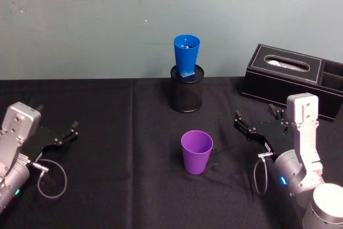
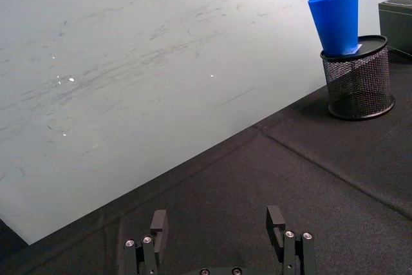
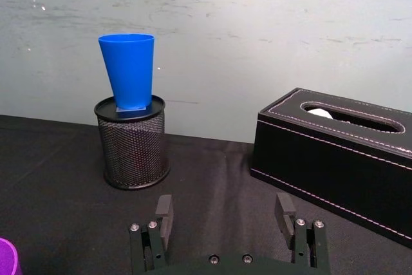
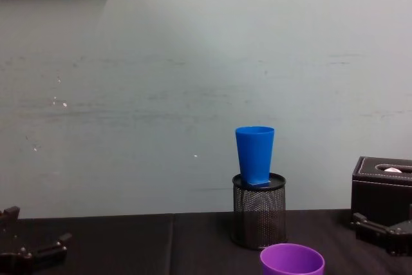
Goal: Pick up one cup with a gripper and tap it against the other cup.
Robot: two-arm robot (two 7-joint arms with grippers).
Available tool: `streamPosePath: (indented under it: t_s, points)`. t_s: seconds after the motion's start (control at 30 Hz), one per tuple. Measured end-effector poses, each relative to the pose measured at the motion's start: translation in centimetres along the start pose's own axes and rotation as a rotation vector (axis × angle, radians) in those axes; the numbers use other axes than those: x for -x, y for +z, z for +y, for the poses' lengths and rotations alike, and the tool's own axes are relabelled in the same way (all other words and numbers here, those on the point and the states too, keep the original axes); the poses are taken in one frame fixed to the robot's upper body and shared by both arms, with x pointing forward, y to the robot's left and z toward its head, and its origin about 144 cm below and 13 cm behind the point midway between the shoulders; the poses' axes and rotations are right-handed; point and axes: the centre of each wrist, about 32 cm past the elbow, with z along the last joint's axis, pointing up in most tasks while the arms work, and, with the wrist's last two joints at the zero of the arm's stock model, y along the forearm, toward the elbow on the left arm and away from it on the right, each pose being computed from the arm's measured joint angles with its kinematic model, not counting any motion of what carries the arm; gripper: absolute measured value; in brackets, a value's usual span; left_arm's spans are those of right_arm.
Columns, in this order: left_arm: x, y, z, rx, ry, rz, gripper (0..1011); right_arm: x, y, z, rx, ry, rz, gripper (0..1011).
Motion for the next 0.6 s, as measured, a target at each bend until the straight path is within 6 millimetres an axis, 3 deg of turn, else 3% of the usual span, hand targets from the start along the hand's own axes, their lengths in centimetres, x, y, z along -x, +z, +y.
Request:
streamPosePath:
  t_s: [0.6]
  points:
    - [0.00,0.00,0.00,0.000,0.000,0.000,1000,0.01,0.12,-0.08,-0.012,0.008,0.003,1003]
